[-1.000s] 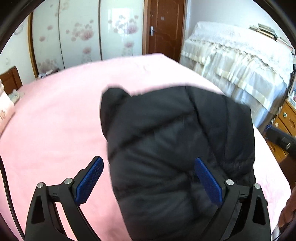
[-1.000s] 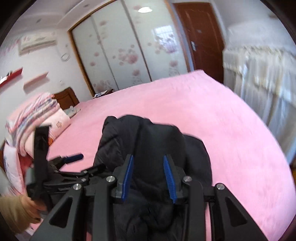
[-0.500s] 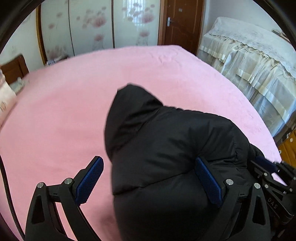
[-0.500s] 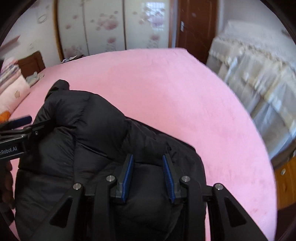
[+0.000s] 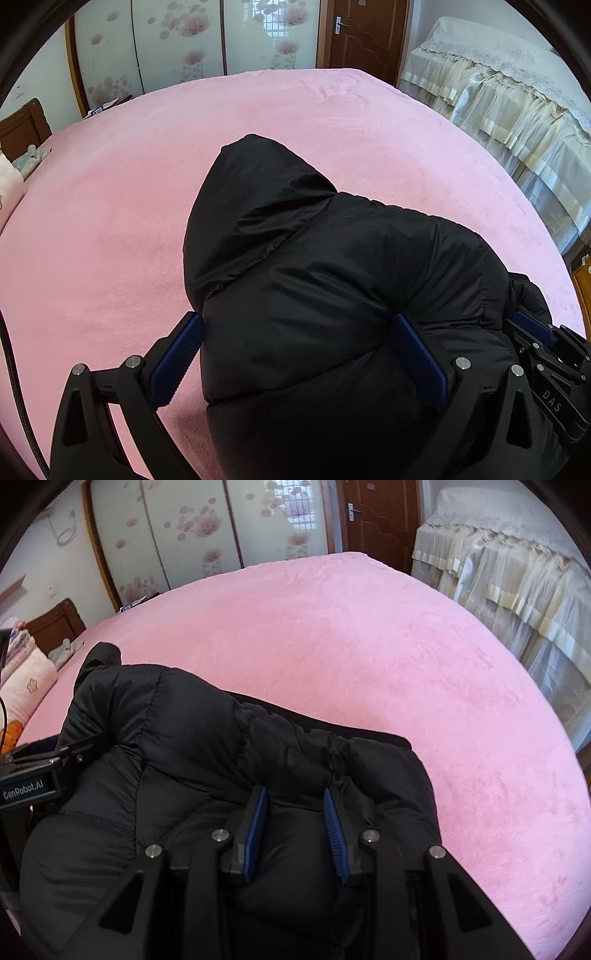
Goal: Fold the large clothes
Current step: 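Lower the black jacket bundle onto the bed and open both grippers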
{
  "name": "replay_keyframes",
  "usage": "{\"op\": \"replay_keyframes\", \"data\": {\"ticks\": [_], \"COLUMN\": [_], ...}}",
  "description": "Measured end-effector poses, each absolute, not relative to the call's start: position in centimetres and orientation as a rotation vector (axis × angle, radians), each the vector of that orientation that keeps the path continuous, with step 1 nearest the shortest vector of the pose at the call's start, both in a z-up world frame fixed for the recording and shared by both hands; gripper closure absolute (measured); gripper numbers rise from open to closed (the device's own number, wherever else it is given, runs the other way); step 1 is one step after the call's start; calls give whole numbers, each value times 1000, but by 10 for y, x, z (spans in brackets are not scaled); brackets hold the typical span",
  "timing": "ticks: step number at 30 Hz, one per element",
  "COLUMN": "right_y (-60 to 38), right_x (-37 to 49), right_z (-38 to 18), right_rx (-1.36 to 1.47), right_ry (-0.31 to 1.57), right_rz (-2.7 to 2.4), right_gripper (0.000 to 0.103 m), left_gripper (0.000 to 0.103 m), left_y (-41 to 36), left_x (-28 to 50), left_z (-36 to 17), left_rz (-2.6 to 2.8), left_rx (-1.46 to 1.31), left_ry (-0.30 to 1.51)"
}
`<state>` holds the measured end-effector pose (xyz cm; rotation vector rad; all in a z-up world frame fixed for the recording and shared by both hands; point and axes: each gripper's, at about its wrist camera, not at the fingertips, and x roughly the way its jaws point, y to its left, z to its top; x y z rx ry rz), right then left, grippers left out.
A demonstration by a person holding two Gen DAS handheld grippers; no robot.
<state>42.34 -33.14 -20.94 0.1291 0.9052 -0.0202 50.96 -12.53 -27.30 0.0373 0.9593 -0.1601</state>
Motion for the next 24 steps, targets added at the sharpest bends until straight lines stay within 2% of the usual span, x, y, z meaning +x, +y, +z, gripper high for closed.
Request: {"op": "replay_keyframes", "data": {"ticks": [6, 15, 18, 20, 22, 24], "right_y": [-334, -333, -339, -343, -343, -343], "right_x": [425, 421, 414, 407, 399, 386], "right_z": [-217, -190, -177, -164, -152, -135], "right_rx": [148, 143, 203, 251, 266, 264], "right_ry": [915, 916, 921, 917, 917, 895], "right_rz": [-30, -14, 8, 29, 36, 42], "right_gripper": [73, 69, 58, 39, 25, 25], "left_gripper": [1, 1, 1, 1, 1, 1], "left_y": [-125, -121, -119, -117, -116, -116], "left_x": [506, 487, 474, 465, 454, 444], "left_z": [-273, -245, -228, -216, -202, -191], "left_rz": [-155, -126, -124, -142, -181, -199], "left_rx": [54, 89, 97, 96, 97, 119], "left_ry": [962, 967, 961, 951, 945, 948]}}
